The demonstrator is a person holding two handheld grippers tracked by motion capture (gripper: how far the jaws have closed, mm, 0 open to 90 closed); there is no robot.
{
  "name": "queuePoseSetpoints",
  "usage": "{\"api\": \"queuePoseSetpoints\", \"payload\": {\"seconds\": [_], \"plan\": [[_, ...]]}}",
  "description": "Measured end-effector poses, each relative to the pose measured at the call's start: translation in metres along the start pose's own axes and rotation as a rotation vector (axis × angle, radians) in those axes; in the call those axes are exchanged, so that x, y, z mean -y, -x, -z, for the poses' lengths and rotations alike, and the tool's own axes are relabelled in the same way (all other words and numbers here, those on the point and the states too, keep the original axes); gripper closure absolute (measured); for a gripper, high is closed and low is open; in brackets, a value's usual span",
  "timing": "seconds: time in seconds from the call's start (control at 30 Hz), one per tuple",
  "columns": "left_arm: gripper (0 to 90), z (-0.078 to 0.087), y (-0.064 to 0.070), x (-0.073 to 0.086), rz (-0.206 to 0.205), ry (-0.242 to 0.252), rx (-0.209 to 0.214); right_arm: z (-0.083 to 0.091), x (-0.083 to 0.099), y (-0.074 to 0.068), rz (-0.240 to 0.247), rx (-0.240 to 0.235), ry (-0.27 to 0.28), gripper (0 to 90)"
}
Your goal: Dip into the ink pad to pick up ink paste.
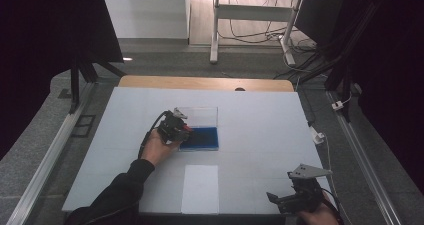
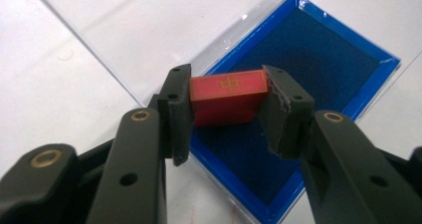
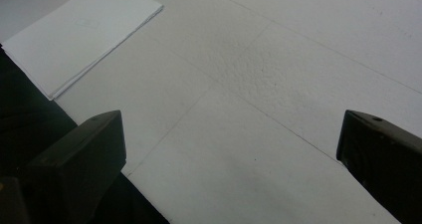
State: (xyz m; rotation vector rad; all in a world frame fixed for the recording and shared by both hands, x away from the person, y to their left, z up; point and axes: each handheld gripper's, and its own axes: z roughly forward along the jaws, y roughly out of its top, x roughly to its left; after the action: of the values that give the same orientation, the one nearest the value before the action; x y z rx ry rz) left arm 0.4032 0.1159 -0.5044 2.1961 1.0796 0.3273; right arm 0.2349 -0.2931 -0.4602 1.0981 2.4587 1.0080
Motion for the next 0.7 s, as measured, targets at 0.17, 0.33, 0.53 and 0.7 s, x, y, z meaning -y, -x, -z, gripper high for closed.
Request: {"api": "queuePoseSetpoints", "payload": {"seconds": [0.17, 0.33, 0.53, 0.7], "plan": [[58.5, -0.001, -0.003, 0.0, 0.031, 0.004, 0.018, 0.0, 0.0, 0.0, -0.004, 0.001, -0.003, 0.0], [58.5, -0.001, 0.007, -0.001, -0.018, -0.007, -0.045, 0.0, 0.0, 0.0, -0.004, -0.002, -0.004, 0.0], [58.5, -0.001, 0.001, -0.001, 0.01, -0.004, -0.005, -0.001, 0.0, 0.0, 0.003, -0.005, -0.005, 0.0], [58.4, -0.001, 0.001, 0.0, 0.01, 0.003, -0.008, 0.0, 0.0, 0.001, -0.003, -0.005, -0.002, 0.0]]}}
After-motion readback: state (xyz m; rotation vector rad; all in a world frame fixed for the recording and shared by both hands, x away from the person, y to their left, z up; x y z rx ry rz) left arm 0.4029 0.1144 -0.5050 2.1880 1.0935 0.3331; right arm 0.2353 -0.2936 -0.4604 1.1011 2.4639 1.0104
